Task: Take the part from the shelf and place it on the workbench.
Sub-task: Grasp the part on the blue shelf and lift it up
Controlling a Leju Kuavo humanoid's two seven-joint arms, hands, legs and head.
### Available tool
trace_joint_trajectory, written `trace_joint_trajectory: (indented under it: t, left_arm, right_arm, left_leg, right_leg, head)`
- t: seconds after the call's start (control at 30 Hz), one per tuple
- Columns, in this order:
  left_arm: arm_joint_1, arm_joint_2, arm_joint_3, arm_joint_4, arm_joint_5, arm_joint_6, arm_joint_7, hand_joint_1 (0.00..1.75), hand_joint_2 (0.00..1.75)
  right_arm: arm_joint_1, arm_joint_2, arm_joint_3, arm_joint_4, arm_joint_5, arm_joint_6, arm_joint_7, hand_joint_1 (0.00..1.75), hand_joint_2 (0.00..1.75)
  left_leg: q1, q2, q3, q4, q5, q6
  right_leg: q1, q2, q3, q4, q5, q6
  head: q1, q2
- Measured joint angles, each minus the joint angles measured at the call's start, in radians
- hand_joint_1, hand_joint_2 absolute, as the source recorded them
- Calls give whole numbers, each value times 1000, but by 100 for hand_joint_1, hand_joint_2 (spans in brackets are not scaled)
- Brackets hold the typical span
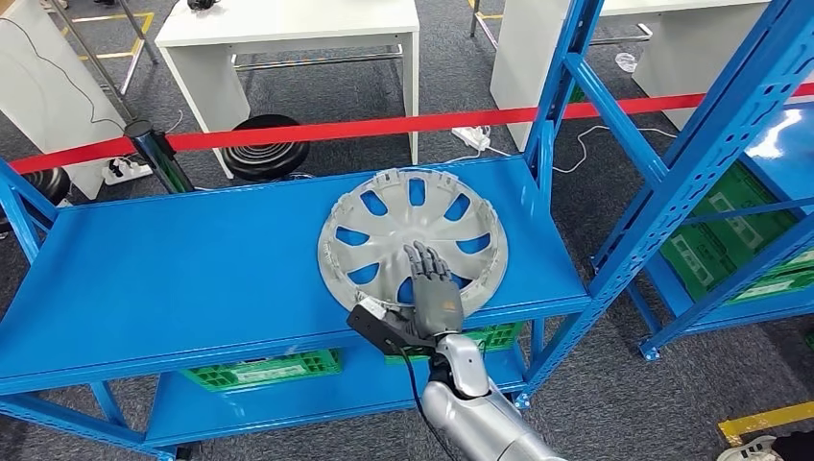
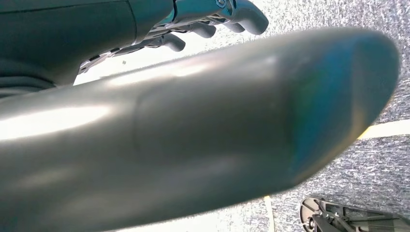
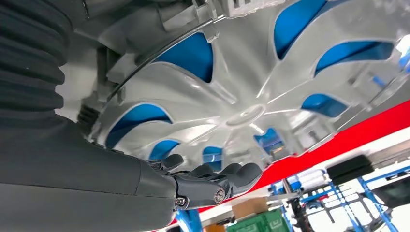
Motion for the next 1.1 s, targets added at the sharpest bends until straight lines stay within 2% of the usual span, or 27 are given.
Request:
trace_joint_trajectory:
  t: [0.13,0.27,0.83,1.1]
  left_arm:
    - [0,0,0,1,1,3,-9,0,0]
    - [0,0,1,3,3,13,-14,0,0]
    - [-1,-7,5,4,3,70,-24,0,0]
    - [-1,-12,6,4,5,93,-27,0,0]
  right_arm:
    - [4,-10,-12,-11,7,5,5,5,175]
    - [9,-21,-23,-25,22,37,13,175,175]
    - [6,-40,-51,-46,42,146,-16,175,175]
    - [1,-44,-52,-51,48,163,-25,175,175]
  left_leg:
    - [0,0,0,0,0,0]
    - [0,0,0,0,0,0]
    - [0,0,0,0,0,0]
    - [0,0,0,0,0,0]
  right_leg:
    - [0,0,0,0,0,0]
    - [0,0,0,0,0,0]
    - [0,0,0,0,0,0]
    - [0,0,0,0,0,0]
  head:
    - [0,0]
    - [0,0]
    - [0,0]
    - [0,0]
